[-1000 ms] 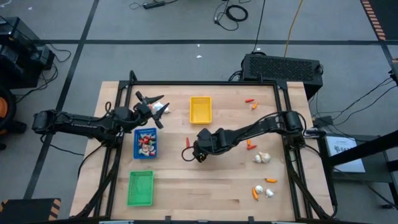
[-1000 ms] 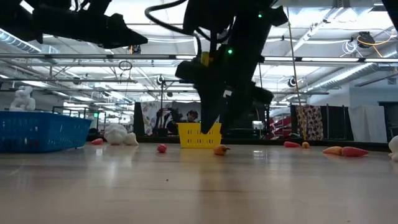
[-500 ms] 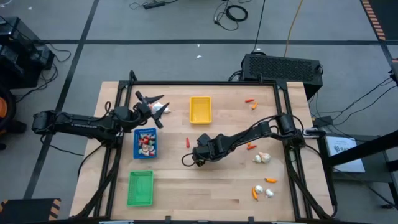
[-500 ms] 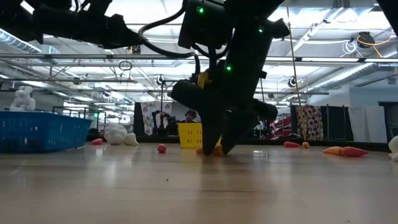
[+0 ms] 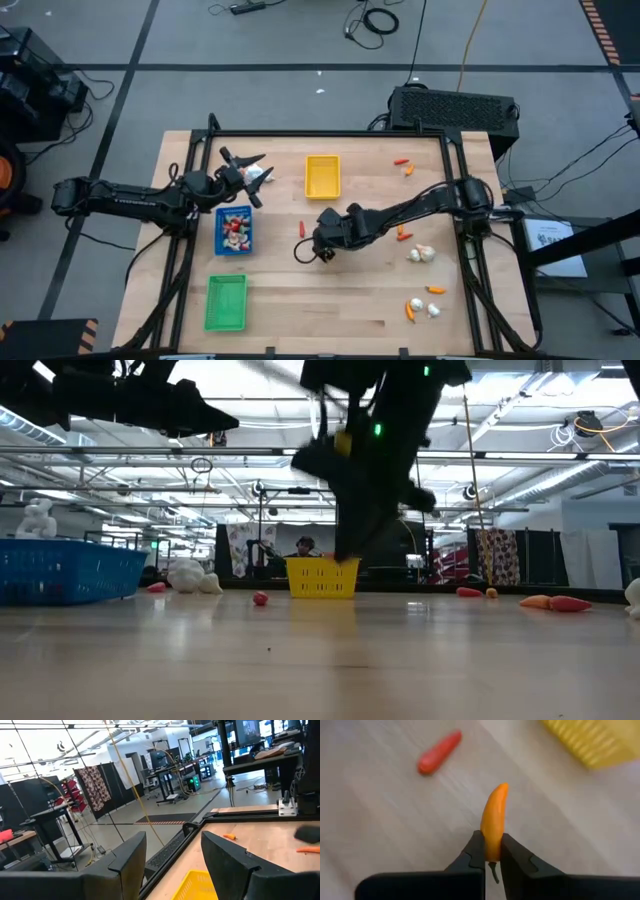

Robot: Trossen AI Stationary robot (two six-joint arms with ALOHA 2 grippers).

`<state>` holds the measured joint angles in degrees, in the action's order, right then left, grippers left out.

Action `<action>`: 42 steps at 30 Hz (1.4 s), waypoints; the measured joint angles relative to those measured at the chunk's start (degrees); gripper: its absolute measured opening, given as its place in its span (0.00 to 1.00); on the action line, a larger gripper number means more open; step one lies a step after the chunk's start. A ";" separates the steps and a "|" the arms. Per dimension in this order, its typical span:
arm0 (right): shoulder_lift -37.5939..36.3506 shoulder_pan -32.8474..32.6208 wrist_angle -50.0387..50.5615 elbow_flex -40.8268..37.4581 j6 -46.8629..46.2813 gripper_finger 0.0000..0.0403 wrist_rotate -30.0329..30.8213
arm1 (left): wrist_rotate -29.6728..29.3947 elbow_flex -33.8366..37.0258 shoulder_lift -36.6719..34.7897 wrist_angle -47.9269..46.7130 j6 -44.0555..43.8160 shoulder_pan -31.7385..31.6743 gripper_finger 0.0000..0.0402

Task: Sort produce into baskets
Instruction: Put the yellow chili pepper into the yellow bin

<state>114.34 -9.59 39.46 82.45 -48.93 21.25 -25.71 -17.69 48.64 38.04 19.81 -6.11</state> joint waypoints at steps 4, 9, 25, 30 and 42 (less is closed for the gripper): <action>-4.19 3.09 -0.82 0.01 6.33 0.08 -0.14 | 0.00 -0.01 -0.01 0.02 0.00 0.00 0.49; -7.86 8.45 -4.05 0.15 15.14 0.11 -0.15 | 0.00 -0.01 0.00 -0.02 0.00 -0.05 0.49; -5.04 22.63 -11.28 0.05 27.02 0.14 -9.62 | 2.23 -0.07 2.58 -0.02 1.33 -0.62 0.49; -5.04 23.76 -11.34 0.05 27.35 0.24 -9.68 | -3.51 -0.07 3.62 0.50 3.87 -2.20 0.49; -5.53 25.79 -8.58 0.05 27.56 0.42 -12.99 | -2.43 -0.05 4.28 0.50 1.51 -2.82 0.49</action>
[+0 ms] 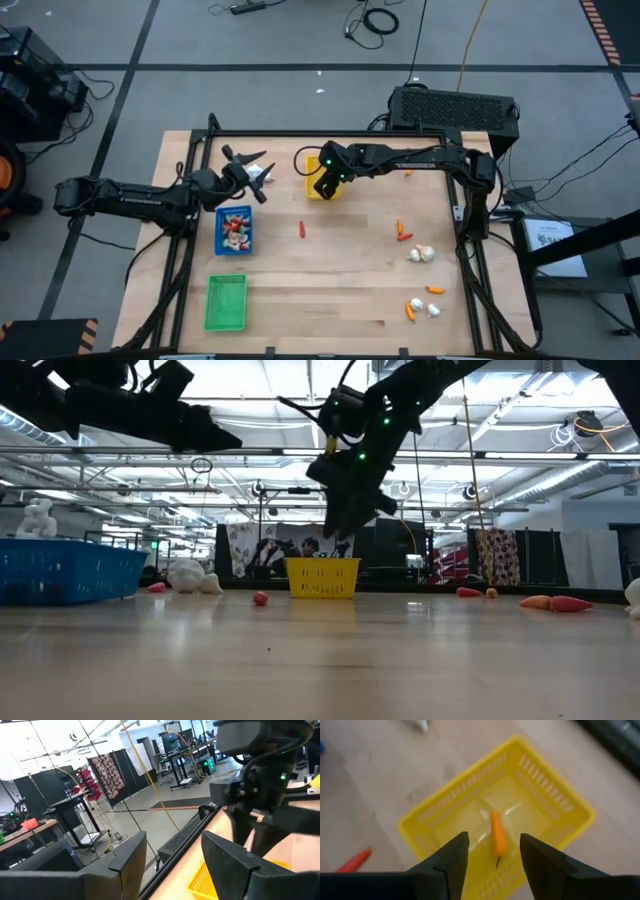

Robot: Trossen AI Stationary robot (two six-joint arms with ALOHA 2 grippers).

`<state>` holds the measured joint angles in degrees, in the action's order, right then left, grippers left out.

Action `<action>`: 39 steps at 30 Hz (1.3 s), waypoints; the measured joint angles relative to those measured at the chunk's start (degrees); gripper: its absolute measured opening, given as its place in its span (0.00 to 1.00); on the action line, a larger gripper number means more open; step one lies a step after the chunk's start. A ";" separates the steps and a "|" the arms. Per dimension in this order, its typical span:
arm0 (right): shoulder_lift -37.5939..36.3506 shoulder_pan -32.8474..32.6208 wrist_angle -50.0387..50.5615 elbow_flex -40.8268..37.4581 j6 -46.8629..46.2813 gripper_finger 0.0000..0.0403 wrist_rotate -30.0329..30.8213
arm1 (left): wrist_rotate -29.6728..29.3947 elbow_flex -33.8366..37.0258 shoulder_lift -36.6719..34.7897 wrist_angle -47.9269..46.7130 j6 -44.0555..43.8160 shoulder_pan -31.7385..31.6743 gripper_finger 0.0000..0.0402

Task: Sort produce into baskets
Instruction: Put the yellow chili pepper into the yellow bin

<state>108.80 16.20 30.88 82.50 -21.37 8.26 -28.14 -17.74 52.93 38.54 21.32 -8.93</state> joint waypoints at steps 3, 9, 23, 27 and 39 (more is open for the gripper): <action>-1.90 0.07 4.50 0.03 -1.26 0.43 -1.10 | 0.02 0.00 0.00 0.00 -0.02 0.00 0.49; -7.60 1.15 16.99 0.04 -6.27 0.41 0.12 | 1.07 0.00 0.00 -0.14 -0.05 0.00 0.49; -17.54 14.07 28.42 -15.62 -14.36 0.36 7.42 | 1.82 0.02 0.00 -0.48 -1.51 0.04 0.49; -20.51 19.15 23.19 -22.83 -13.48 0.36 3.13 | 2.59 0.02 0.00 -0.48 -1.55 0.04 0.49; -22.72 26.69 10.89 -33.52 -18.27 0.36 3.30 | 2.66 0.02 0.00 -0.46 -1.55 0.04 0.49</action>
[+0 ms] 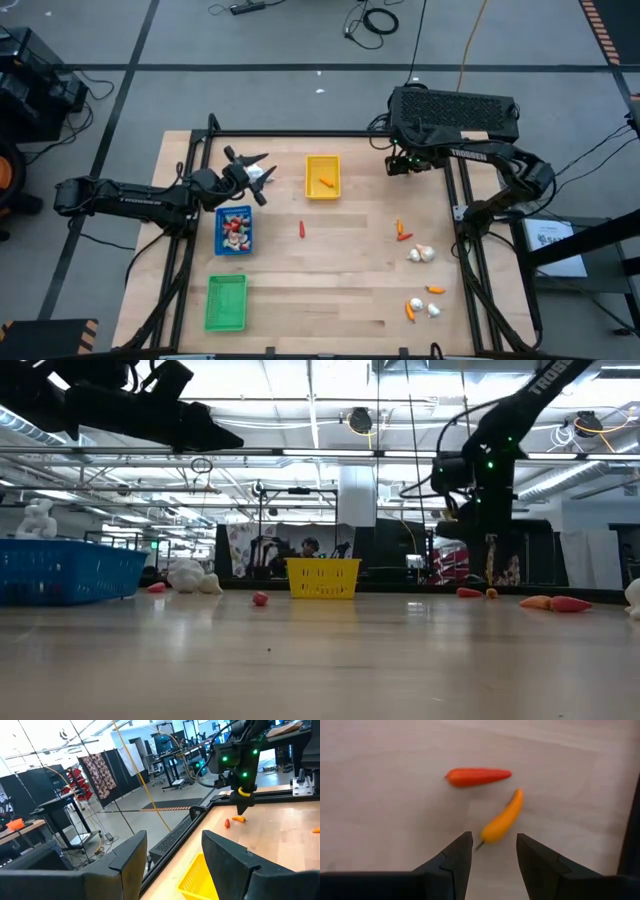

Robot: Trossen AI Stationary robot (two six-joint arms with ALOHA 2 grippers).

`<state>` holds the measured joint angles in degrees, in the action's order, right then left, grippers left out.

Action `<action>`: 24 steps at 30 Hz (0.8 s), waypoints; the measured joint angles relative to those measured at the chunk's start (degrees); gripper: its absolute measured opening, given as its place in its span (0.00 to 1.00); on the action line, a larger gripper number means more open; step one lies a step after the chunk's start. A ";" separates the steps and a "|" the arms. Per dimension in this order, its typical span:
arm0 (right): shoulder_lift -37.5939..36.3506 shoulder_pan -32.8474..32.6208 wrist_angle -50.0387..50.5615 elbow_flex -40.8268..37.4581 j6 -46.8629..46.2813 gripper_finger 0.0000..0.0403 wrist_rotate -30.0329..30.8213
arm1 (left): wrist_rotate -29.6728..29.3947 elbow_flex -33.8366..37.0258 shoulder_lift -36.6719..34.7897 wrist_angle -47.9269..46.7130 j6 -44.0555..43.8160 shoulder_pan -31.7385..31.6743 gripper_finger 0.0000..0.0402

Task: Sort produce into baskets
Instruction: Put the yellow chili pepper into the yellow bin

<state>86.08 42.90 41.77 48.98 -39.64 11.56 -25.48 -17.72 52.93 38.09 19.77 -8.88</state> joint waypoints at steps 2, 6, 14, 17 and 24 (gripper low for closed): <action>0.00 0.92 -1.61 -0.90 -0.39 0.36 0.12 | -0.02 0.00 0.00 0.00 0.00 0.00 0.49; 0.00 1.51 -3.07 -2.13 -1.65 0.36 0.30 | -0.02 0.00 0.00 0.00 0.00 0.00 0.49; 0.00 1.68 -8.03 -5.46 -2.91 0.36 0.36 | 0.03 0.01 0.00 0.34 -0.03 0.00 0.49; 0.00 1.68 -10.55 -5.56 -2.64 0.36 0.38 | 0.05 0.02 0.00 0.33 -0.05 0.00 0.49; 0.00 1.79 -12.94 -5.56 -2.46 0.36 0.17 | 0.09 0.02 0.00 0.37 -0.18 0.00 0.49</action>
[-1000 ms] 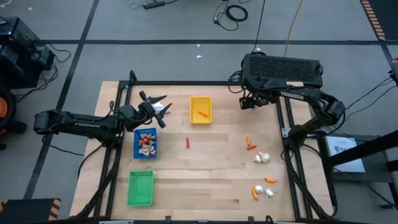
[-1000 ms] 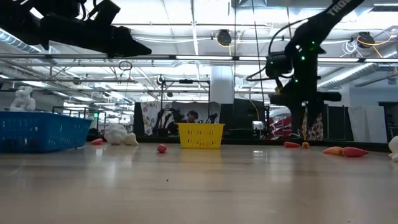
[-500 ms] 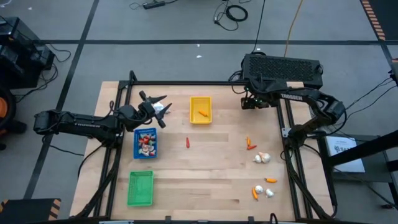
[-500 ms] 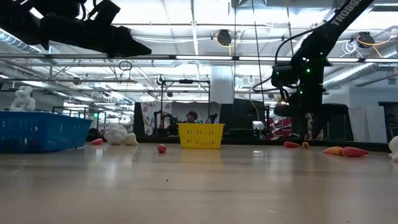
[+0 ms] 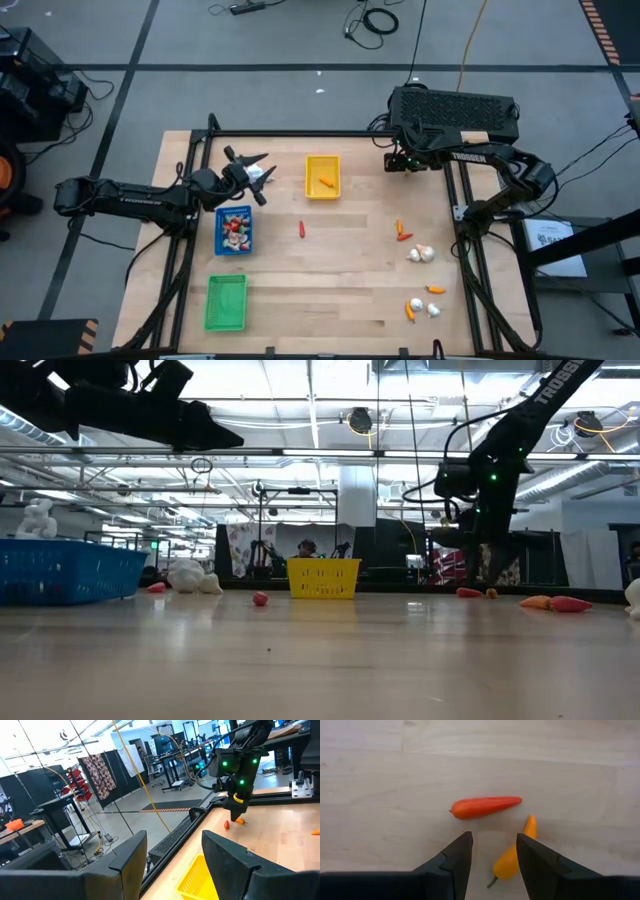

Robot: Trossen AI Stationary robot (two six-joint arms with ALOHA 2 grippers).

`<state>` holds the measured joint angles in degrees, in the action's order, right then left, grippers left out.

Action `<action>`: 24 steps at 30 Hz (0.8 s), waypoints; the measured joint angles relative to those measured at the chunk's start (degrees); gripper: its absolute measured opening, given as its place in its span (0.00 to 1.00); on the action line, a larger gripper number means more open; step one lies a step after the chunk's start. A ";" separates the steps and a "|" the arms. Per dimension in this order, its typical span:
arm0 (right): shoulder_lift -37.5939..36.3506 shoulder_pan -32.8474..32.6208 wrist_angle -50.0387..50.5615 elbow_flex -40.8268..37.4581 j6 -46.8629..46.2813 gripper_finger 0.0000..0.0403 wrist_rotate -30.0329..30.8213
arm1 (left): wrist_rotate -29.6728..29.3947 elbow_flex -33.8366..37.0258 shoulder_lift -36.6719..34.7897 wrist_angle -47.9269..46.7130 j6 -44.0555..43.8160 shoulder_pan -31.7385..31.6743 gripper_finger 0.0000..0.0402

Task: Sort produce into baskets
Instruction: Put the yellow chili pepper into the yellow bin

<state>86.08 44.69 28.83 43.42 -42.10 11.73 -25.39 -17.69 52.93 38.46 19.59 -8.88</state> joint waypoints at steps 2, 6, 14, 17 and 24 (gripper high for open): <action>0.00 0.11 2.14 0.00 -0.54 0.36 0.12 | 0.02 0.00 0.00 0.02 0.00 0.00 0.49; 0.30 0.26 4.46 -0.02 -1.35 0.36 0.41 | 0.04 0.00 0.00 0.00 0.02 0.00 0.49; 4.10 0.24 3.12 -0.08 -1.31 0.36 0.63 | 0.07 0.00 0.00 0.00 0.07 0.00 0.49; 4.70 0.18 1.95 0.04 0.30 0.36 0.71 | 0.09 0.00 0.00 -0.02 0.07 0.01 0.49; 4.13 0.04 1.74 -0.07 2.55 0.21 0.08 | 0.09 0.00 0.00 -0.04 0.20 0.02 0.49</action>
<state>90.21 44.73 30.57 43.35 -39.55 11.81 -25.30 -17.69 52.93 38.42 19.79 -8.87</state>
